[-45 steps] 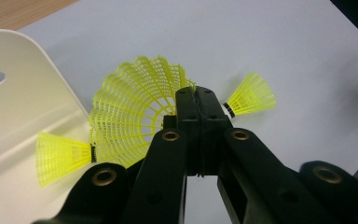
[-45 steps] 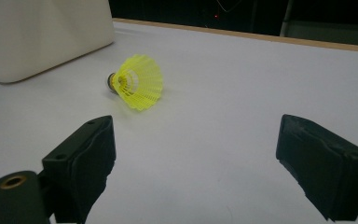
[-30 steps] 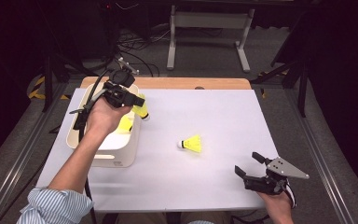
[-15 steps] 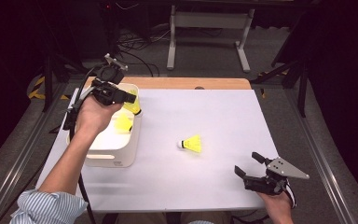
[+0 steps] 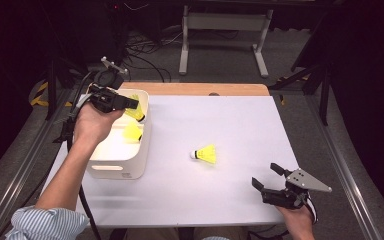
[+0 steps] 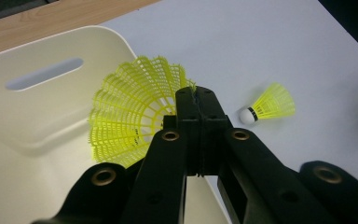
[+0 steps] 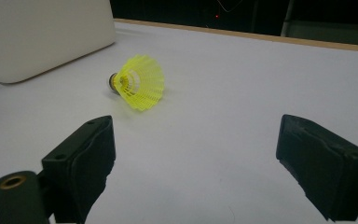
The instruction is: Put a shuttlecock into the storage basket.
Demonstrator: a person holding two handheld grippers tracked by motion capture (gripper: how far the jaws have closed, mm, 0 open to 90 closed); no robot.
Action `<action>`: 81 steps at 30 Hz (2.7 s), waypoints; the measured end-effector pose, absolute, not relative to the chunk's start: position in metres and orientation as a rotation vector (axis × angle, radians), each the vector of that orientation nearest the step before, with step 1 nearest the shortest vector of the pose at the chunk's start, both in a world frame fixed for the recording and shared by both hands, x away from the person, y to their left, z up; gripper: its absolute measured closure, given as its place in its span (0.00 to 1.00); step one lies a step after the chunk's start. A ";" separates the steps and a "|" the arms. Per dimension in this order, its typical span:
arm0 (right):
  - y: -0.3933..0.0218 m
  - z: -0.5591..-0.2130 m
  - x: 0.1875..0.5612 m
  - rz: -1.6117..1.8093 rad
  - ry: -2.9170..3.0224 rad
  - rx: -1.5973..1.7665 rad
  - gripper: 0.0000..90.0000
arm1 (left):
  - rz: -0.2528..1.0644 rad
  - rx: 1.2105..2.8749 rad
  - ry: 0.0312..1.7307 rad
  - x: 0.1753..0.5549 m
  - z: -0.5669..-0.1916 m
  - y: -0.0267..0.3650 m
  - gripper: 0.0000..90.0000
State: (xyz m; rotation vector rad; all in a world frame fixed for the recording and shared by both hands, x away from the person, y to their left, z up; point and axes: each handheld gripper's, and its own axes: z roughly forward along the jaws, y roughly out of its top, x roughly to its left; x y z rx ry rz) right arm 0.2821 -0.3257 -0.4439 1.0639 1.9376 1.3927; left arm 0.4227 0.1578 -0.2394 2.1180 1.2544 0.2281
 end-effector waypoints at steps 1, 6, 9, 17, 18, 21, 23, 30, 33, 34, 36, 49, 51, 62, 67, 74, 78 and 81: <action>-0.326 -0.444 0.282 1.393 1.938 1.064 0.14 | 0.229 2.119 1.256 0.423 -0.240 0.159 1.00; -0.325 -0.445 0.283 1.391 1.940 1.068 0.14 | 0.230 2.106 1.272 0.425 -0.245 0.164 1.00; -0.325 -0.444 0.283 1.392 1.939 1.068 0.14 | 0.235 2.103 1.283 0.425 -0.247 0.167 1.00; -0.325 -0.444 0.283 1.396 1.940 1.066 0.14 | 0.247 2.104 1.314 0.428 -0.256 0.172 1.00; -0.325 -0.444 0.283 1.394 1.940 1.066 0.14 | 0.244 2.107 1.315 0.428 -0.258 0.173 1.00; -0.325 -0.445 0.283 1.393 1.942 1.071 0.14 | 0.248 2.109 1.327 0.429 -0.262 0.175 1.00; -0.325 -0.445 0.283 1.392 1.941 1.071 0.14 | 0.254 2.114 1.335 0.430 -0.265 0.177 1.00; -0.324 -0.445 0.282 1.390 1.942 1.071 0.14 | 0.238 2.113 1.357 0.433 -0.277 0.181 1.00; -0.325 -0.445 0.282 1.390 1.943 1.071 0.14 | 0.244 2.113 1.365 0.435 -0.281 0.183 1.00; -0.325 -0.445 0.282 1.389 1.943 1.071 0.14 | 0.240 2.112 1.369 0.435 -0.282 0.183 1.00; -0.325 -0.445 0.283 1.390 1.943 1.070 0.14 | 0.248 2.119 1.370 0.437 -0.284 0.183 1.00; -0.325 -0.446 0.284 1.384 1.948 1.075 0.14 | 0.238 2.134 1.382 0.455 -0.301 0.178 1.00; -0.325 -0.446 0.284 1.380 1.952 1.078 0.14 | 0.245 2.135 1.383 0.457 -0.303 0.176 1.00; -0.325 -0.446 0.284 1.383 1.952 1.068 0.14 | 0.249 2.133 1.399 0.471 -0.313 0.170 1.00; -0.325 -0.446 0.284 1.385 1.951 1.068 0.14 | 0.248 2.121 1.409 0.477 -0.317 0.167 1.00; -0.325 -0.446 0.283 1.384 1.951 1.070 0.14 | 0.246 2.133 1.422 0.485 -0.325 0.164 1.00; -0.325 -0.446 0.283 1.386 1.950 1.070 0.14 | 0.232 2.124 1.434 0.489 -0.332 0.163 0.99; -0.325 -0.445 0.283 1.389 1.949 1.070 0.14 | 0.232 2.113 1.436 0.491 -0.334 0.161 0.99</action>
